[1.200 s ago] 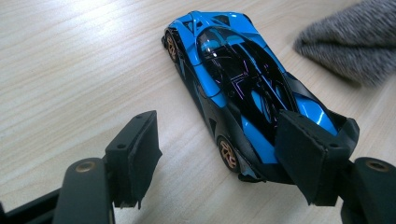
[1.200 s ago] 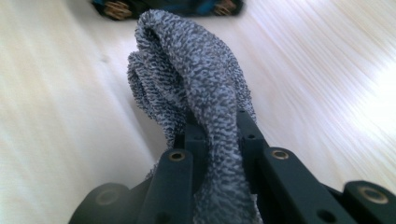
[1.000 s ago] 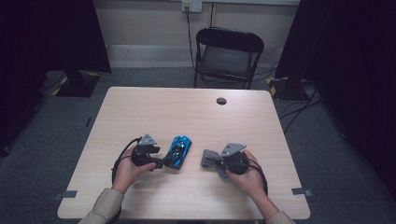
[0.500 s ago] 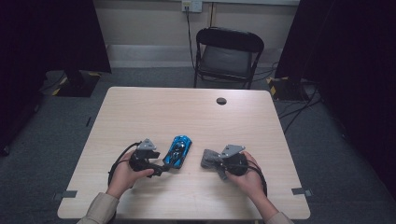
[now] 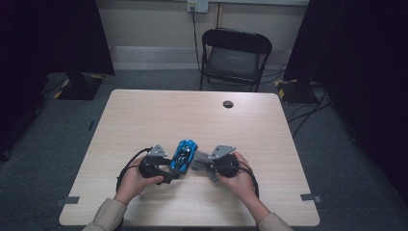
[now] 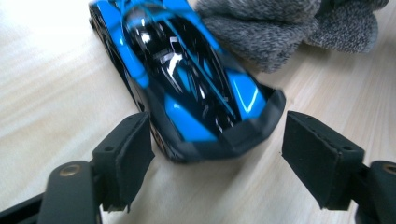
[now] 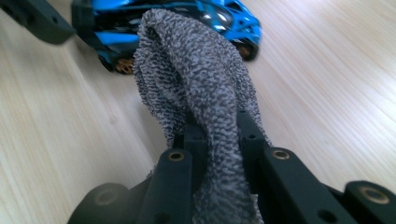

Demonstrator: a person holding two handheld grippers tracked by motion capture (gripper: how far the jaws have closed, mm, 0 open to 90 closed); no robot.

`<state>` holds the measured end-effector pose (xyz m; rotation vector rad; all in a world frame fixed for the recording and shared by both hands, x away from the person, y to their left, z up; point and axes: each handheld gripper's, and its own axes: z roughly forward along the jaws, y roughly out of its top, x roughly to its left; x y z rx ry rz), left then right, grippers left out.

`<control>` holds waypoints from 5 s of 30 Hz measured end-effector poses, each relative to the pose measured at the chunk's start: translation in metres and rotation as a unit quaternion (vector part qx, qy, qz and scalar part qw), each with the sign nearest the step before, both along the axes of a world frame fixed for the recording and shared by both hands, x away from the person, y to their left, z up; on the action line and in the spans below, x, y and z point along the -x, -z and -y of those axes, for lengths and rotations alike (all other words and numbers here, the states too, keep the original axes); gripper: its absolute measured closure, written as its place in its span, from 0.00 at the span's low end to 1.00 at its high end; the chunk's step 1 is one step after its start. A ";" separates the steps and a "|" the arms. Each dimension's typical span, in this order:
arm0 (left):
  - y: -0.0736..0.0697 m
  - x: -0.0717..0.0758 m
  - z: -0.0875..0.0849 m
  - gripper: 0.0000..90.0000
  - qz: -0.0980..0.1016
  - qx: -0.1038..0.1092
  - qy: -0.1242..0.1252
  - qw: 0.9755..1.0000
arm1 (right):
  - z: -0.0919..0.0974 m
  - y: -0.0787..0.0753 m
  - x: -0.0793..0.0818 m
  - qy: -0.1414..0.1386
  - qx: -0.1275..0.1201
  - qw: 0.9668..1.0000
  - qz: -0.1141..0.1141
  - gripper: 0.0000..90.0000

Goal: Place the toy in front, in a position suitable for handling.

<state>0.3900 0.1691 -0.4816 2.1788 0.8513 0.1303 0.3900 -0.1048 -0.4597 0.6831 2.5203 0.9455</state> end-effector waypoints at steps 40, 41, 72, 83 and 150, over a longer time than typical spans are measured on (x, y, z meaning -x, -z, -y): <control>0.000 0.018 0.059 0.32 -0.006 -0.011 0.076 0.997 | 0.021 -0.004 -0.008 0.024 0.014 1.000 0.008 0.87; 0.000 0.018 0.061 0.32 -0.006 -0.010 0.076 0.997 | 0.023 -0.004 -0.008 0.026 0.014 1.000 0.008 0.87; 0.006 0.010 0.110 0.34 0.005 0.014 0.111 0.994 | 0.057 -0.003 -0.015 0.064 0.018 0.998 0.007 0.88; 0.000 0.013 0.072 0.26 0.011 0.013 0.089 0.996 | 0.057 -0.002 -0.015 0.069 0.014 0.998 0.007 0.88; 0.006 -0.003 0.010 0.21 0.040 -0.012 0.024 0.999 | 0.047 0.010 -0.021 0.068 0.080 0.993 -0.048 0.85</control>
